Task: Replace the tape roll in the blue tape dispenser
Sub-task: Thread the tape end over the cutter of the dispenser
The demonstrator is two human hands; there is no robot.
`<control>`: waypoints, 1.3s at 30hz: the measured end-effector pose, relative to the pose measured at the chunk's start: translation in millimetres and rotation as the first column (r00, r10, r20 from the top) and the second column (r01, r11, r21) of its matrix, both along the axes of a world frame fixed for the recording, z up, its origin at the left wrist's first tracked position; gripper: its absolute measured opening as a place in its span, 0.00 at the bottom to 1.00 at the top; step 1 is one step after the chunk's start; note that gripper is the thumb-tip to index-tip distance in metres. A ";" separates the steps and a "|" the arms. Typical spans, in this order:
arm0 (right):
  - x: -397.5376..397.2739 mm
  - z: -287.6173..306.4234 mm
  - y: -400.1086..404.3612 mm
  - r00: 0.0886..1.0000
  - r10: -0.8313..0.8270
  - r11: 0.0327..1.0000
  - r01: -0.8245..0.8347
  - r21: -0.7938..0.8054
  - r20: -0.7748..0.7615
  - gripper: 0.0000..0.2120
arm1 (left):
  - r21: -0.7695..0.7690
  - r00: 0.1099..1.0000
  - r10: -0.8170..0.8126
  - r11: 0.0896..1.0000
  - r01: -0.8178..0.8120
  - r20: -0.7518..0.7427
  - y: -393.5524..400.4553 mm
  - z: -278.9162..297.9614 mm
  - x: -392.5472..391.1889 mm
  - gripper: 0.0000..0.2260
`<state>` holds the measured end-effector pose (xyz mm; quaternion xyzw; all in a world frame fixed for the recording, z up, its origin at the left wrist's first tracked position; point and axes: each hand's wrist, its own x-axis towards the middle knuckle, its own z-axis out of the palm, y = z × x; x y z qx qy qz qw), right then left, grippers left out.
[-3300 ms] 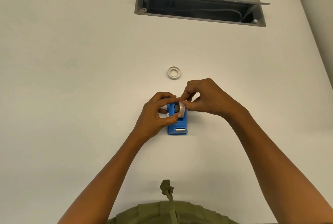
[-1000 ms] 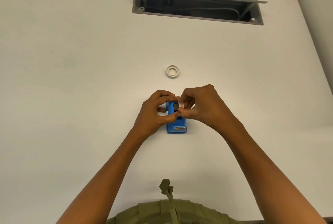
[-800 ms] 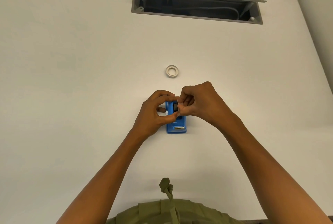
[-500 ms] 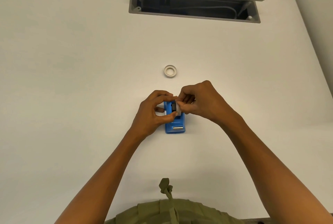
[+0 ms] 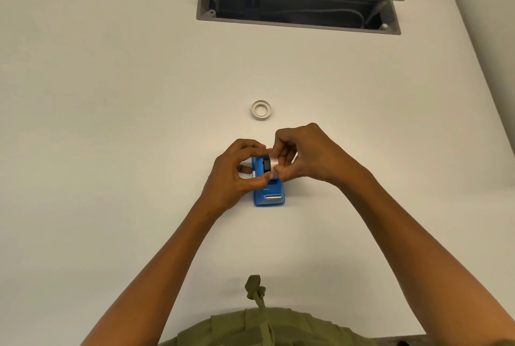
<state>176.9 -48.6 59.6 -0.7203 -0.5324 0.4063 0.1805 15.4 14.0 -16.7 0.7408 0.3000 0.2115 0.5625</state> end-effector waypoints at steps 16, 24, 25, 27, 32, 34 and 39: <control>3.5 -2.5 4.6 0.998 -0.008 1.000 0.008 -0.011 -0.064 0.06 | -0.013 1.000 0.005 1.000 -0.006 -0.018 -1.4 0.1 -1.0 0.17; 4.5 -1.1 6.1 0.999 0.026 0.999 -0.027 -0.031 -0.030 0.08 | -0.012 1.000 0.004 1.000 -0.004 -0.015 -0.7 -1.0 -1.0 0.17; 4.4 -1.0 5.8 0.999 0.025 0.999 -0.026 -0.035 -0.031 0.09 | -0.012 1.000 0.003 1.000 -0.003 -0.012 -0.8 -0.7 -1.0 0.17; 4.4 -1.3 6.4 0.999 0.010 0.999 -0.012 -0.036 -0.044 0.08 | -0.013 1.000 0.006 1.000 -0.006 -0.010 -1.2 -0.2 -0.9 0.16; 4.9 -1.7 7.9 0.998 0.002 0.999 -0.005 -0.036 -0.067 0.08 | -0.012 1.000 0.008 1.000 -0.008 -0.019 -1.8 -0.2 -1.2 0.17; 5.2 -1.9 8.0 0.998 0.007 0.999 -0.009 -0.041 -0.063 0.08 | -0.014 1.000 0.006 1.000 -0.007 -0.021 -1.5 -0.3 -1.4 0.17; 5.2 -2.7 9.0 0.998 0.007 0.999 -0.010 -0.032 -0.066 0.07 | -0.021 0.999 0.011 1.000 -0.011 -0.037 -1.2 -0.4 -1.5 0.17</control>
